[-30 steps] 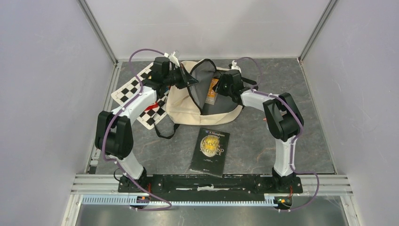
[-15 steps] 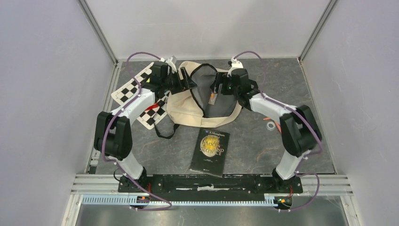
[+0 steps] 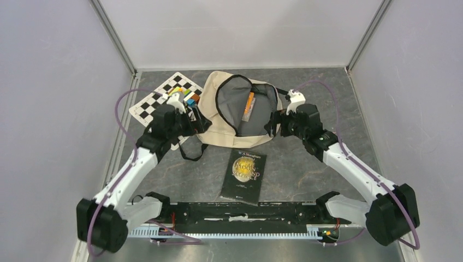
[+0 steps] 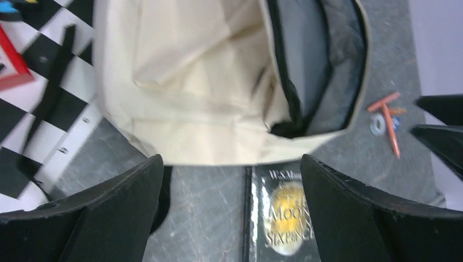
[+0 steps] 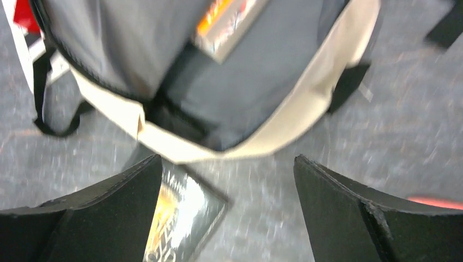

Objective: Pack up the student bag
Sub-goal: Place the book in the student bag, then pick up the book from the center of the board.

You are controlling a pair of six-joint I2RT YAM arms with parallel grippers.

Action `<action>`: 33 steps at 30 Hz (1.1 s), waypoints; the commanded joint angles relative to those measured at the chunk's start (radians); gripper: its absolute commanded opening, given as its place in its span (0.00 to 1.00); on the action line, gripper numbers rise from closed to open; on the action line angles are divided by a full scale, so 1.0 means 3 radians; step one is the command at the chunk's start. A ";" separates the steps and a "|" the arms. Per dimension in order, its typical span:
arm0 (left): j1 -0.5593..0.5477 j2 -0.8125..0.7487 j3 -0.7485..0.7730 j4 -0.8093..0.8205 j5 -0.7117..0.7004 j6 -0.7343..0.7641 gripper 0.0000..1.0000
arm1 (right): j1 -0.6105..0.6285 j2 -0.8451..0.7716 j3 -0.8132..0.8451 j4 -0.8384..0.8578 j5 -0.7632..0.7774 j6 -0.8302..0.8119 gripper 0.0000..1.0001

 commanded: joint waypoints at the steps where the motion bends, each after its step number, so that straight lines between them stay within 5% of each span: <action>1: -0.0385 -0.0644 -0.0595 -0.0120 0.0012 -0.0368 1.00 | -0.0002 -0.0346 -0.0381 -0.0425 -0.0372 0.0245 0.93; 10: -0.1516 -0.1426 -0.1761 0.0292 -0.0447 -0.1603 1.00 | 0.0096 -0.0948 -0.1251 -0.0404 -0.0777 0.0991 0.86; 33: -0.1835 -0.0045 -0.2061 0.1816 -0.0226 -0.2038 1.00 | 0.0777 -0.0467 -0.1924 0.0820 -0.0615 0.1965 0.71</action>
